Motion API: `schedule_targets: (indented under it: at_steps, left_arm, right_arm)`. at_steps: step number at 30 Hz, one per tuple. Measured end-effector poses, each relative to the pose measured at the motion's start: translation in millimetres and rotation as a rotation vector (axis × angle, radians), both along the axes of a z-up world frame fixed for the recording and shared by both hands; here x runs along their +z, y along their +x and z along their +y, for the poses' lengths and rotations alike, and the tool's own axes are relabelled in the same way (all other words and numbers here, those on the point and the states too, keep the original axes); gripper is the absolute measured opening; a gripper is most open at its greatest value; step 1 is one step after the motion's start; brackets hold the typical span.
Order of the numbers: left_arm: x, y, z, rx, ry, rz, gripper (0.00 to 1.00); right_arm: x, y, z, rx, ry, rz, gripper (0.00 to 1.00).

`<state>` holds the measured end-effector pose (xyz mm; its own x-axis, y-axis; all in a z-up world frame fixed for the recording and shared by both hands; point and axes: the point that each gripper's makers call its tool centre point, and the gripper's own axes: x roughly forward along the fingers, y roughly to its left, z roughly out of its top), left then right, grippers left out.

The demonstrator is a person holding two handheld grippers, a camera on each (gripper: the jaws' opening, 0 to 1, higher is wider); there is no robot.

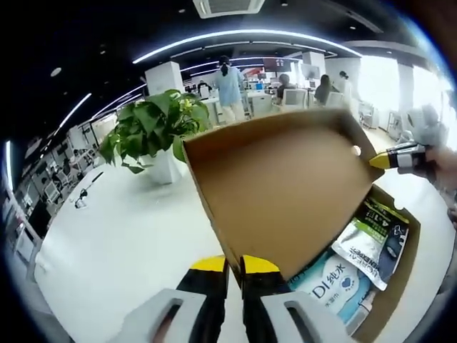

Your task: Operate the shoe box by opening the lid, removing the specified soft item, and placing it in the target area until the item is outside and the box remains undamaged.

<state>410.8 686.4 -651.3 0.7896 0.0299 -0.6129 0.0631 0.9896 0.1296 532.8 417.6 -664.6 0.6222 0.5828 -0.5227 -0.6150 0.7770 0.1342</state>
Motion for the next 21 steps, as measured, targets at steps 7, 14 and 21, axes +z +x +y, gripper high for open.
schedule_targets:
  at_steps: [7, 14, 21]
  left_arm:
    - [-7.5, 4.8, 1, 0.001, -0.004, 0.021, 0.07]
    - [-15.0, 10.9, 4, 0.011, -0.021, 0.043, 0.08]
    - [-24.4, 15.1, 4, 0.020, -0.040, 0.072, 0.09]
  right_arm:
    - [-6.2, 1, 1, -0.005, -0.004, 0.015, 0.00]
    - [-12.1, 5, 1, -0.016, 0.005, 0.035, 0.01]
    - [-18.2, 8, 3, -0.030, 0.009, 0.053, 0.01]
